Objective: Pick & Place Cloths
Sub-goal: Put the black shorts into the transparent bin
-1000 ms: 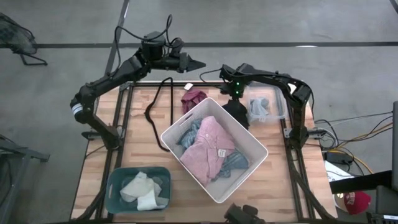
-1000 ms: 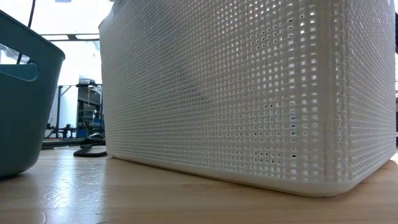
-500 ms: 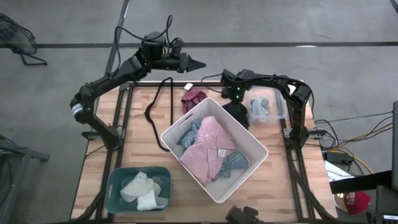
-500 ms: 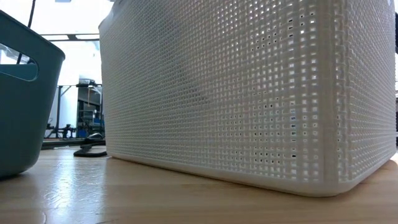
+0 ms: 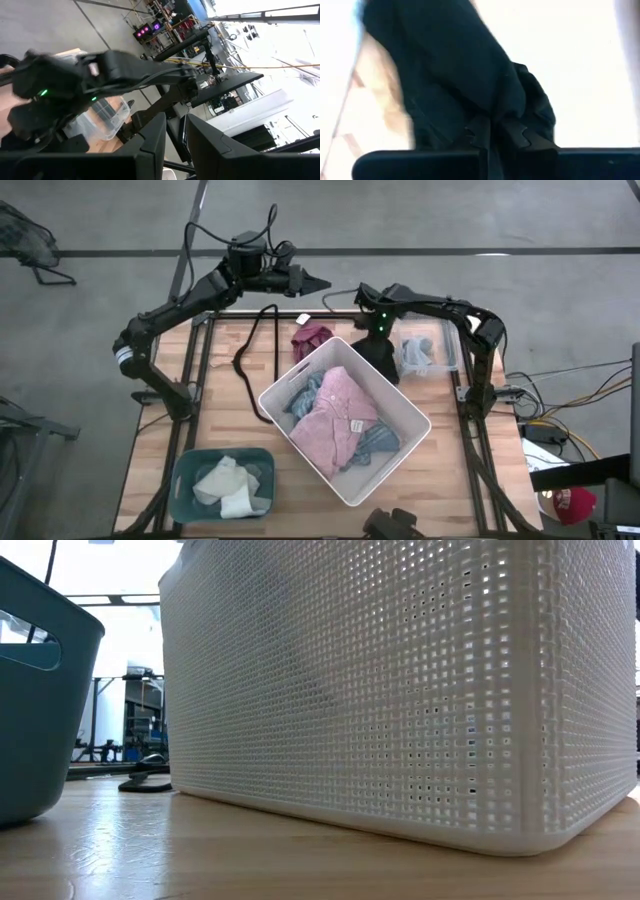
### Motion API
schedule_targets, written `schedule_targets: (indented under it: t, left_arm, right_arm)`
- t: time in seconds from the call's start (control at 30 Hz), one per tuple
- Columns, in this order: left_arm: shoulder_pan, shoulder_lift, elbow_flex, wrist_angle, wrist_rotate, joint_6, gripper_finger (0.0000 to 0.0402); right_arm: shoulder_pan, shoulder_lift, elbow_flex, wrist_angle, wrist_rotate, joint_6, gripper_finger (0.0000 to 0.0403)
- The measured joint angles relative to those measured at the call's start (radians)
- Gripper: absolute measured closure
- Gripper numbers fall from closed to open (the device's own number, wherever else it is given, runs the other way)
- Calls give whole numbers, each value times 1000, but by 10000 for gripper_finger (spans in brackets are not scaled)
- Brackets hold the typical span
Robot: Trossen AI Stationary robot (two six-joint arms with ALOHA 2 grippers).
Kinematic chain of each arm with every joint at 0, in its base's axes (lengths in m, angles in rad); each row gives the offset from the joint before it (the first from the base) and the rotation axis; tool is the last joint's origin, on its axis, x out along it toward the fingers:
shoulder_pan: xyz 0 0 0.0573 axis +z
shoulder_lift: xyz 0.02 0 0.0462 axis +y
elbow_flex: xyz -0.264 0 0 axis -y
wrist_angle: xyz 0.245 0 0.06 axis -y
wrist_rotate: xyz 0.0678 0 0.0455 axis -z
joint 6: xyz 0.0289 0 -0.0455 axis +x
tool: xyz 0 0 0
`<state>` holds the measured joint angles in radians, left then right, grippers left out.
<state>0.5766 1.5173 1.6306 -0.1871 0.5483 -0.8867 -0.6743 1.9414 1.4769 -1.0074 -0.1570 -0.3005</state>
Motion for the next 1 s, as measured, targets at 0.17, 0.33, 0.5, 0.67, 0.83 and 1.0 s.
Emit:
schedule_targets:
  t: [0.17, 0.33, 0.5, 0.67, 0.83, 1.0]
  left_arm:
    - [0, 0, 0, 0, 0, 12, 321]
    - [0, 0, 0, 0, 0, 49, 321]
    - [0, 0, 0, 0, 0, 85, 321]
    - [0, 0, 0, 0, 0, 108, 321]
    - [0, 0, 0, -14, 8, 109, 321]
    - [-2, 0, 0, -56, 22, 110, 321]
  right_arm:
    - [0, -77, 91, -37, 0, 20, 393]
    - [0, -156, 174, -72, 2, 67, 393]
    - [-1, -231, 255, -109, 3, 134, 394]
    - [0, -298, 341, -153, 58, 215, 394]
    - [-3, -361, 410, -233, 242, 314, 394]
    - [-3, -403, 439, -403, 407, 460, 394]
